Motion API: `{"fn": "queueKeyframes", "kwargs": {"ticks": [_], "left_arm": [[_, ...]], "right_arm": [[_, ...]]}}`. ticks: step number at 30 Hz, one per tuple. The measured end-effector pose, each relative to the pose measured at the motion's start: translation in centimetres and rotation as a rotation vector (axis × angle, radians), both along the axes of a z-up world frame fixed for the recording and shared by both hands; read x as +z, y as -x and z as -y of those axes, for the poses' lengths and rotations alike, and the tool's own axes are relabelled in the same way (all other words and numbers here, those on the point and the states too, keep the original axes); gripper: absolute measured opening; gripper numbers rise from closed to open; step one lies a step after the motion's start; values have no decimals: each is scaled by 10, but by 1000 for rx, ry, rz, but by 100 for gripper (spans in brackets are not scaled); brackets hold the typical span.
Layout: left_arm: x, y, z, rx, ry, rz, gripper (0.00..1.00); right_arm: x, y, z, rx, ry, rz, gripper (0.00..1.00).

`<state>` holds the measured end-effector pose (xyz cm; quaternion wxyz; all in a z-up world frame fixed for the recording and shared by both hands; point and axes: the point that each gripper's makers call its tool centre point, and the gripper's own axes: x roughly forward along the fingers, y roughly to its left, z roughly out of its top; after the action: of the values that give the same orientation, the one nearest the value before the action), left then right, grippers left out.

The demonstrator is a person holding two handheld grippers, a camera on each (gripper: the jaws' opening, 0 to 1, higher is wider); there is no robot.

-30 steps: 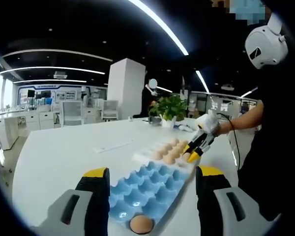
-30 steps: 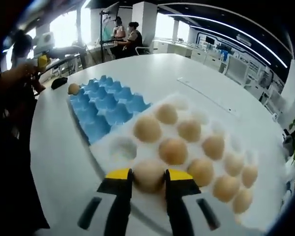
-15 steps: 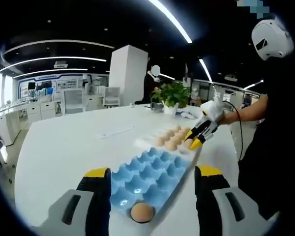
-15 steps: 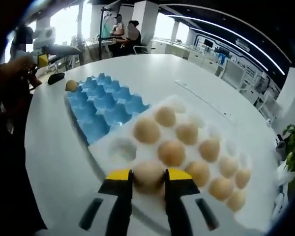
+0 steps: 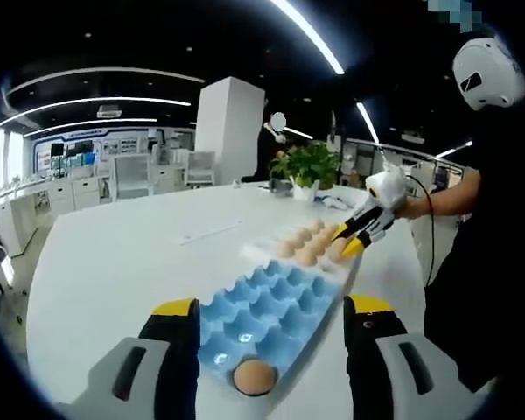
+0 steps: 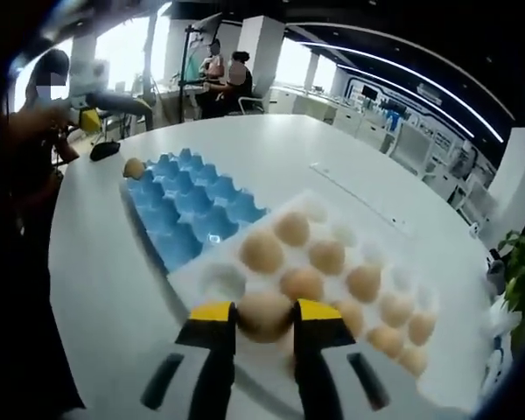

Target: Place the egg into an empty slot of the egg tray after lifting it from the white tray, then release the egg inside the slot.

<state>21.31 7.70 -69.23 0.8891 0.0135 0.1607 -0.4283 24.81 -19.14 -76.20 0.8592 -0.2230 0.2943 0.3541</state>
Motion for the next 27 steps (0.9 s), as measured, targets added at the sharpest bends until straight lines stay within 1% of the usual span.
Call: {"fn": "queueKeyframes", "kwargs": {"ticks": [1, 2, 4, 6, 7, 9, 15, 16, 18, 20, 27], "left_arm": [[0, 0, 0, 0, 0, -1, 67], [0, 0, 0, -1, 1, -3, 66], [0, 0, 0, -1, 2, -4, 66], [0, 0, 1, 0, 4, -6, 66], [1, 0, 1, -1, 4, -6, 66], [1, 0, 2, -1, 8, -7, 66], [1, 0, 3, -8, 11, -8, 65], [1, 0, 3, -8, 10, -8, 65], [1, -1, 2, -7, 13, -8, 65], [2, -1, 3, -7, 11, -5, 65], [4, -2, 2, -2, 19, -2, 65]], "right_arm": [[2, 0, -1, 0, -11, 0, 25], [2, 1, -1, -3, -22, -13, 25], [2, 0, -1, -3, -18, -1, 25], [1, 1, -1, -4, -22, -13, 25], [2, 1, 0, -6, -22, -3, 25], [1, 3, 0, -5, -20, -15, 25], [5, 2, -2, -5, -31, -10, 25], [8, 1, -3, -3, -35, 2, 25], [11, 2, -5, -3, -45, -3, 25], [13, 2, -8, 6, -44, 7, 25], [14, 3, -15, 24, -51, 5, 25]]}}
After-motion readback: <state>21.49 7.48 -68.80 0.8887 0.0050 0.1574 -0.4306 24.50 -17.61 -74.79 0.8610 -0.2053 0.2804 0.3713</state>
